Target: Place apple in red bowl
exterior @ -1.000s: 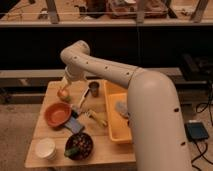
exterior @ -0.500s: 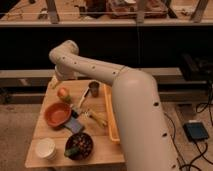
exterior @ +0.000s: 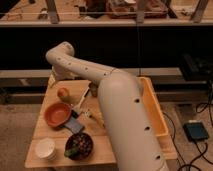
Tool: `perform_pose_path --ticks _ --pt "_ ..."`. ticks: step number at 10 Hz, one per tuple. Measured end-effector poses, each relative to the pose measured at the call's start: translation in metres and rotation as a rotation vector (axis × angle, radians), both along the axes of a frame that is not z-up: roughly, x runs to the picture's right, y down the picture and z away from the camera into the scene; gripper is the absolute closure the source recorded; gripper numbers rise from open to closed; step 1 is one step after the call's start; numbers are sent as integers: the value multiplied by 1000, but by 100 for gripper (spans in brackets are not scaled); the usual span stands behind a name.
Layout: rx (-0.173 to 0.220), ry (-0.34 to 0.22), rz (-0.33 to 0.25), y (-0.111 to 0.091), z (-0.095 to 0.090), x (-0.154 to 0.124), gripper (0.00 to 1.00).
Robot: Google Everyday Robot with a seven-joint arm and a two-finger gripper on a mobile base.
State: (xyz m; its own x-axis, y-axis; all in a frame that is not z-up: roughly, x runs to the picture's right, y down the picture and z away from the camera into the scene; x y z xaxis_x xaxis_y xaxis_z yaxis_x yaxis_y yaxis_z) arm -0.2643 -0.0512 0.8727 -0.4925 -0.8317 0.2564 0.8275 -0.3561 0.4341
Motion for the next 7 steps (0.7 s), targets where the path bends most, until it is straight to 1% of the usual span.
perform_pose_path --ticks 3,5,7 --pt "-29 -10 8 8 6 -3 20" --pt "-40 -22 5 12 6 -11 20" --pt "-57 -29 1 19 11 -18 20"
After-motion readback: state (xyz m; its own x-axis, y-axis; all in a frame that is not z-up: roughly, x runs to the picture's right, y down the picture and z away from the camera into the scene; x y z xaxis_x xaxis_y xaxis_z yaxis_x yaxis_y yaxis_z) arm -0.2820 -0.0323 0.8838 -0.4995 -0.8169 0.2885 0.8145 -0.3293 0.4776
